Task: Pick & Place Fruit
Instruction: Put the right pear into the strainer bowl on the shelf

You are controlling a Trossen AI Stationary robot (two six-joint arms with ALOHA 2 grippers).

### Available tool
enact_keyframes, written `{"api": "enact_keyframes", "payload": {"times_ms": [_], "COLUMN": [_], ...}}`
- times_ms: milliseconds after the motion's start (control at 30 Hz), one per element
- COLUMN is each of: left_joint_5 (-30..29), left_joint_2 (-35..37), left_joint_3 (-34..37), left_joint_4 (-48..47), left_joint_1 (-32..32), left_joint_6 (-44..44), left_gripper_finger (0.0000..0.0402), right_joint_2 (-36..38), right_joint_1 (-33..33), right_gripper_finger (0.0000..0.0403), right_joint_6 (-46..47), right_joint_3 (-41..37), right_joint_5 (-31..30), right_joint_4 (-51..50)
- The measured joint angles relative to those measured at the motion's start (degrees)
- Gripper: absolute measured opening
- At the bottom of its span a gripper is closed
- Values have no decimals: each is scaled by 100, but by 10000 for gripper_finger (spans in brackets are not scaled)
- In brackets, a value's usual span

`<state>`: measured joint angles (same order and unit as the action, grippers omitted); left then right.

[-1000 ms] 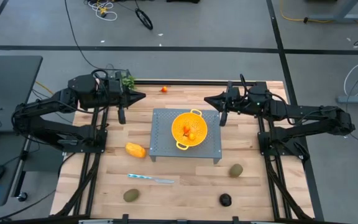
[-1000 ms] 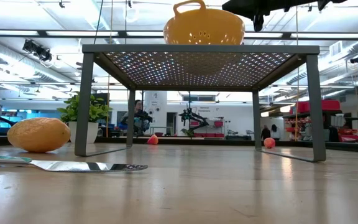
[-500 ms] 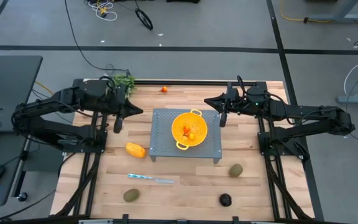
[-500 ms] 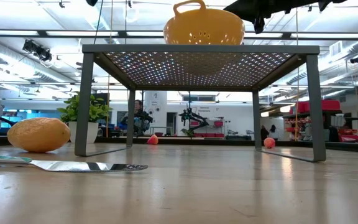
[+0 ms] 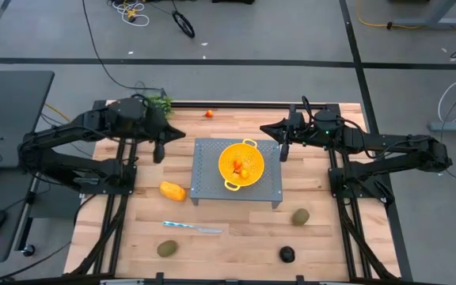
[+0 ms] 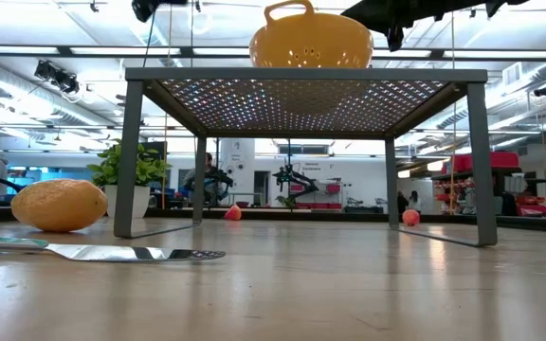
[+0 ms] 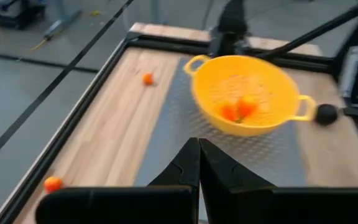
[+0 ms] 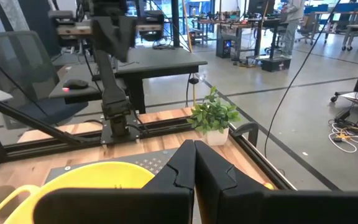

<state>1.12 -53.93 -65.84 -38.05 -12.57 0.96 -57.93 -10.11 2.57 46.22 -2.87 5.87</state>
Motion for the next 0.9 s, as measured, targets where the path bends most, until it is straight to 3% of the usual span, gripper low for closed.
{"api": "enact_keyframes", "payload": {"times_ms": [533, 900], "left_joint_5": [1156, 1142], "left_joint_2": [-916, -993], "left_joint_3": [1, 2], "left_joint_4": [51, 305], "left_joint_1": [-1378, -1788], "left_joint_6": [-440, -95], "left_gripper_finger": [4, 4], "right_joint_2": [0, 0], "right_joint_1": [0, 0], "right_gripper_finger": [5, 5], "right_joint_6": [0, 0], "right_joint_3": [0, 0], "right_joint_5": [-1, 0], "right_joint_4": [-6, -7]}}
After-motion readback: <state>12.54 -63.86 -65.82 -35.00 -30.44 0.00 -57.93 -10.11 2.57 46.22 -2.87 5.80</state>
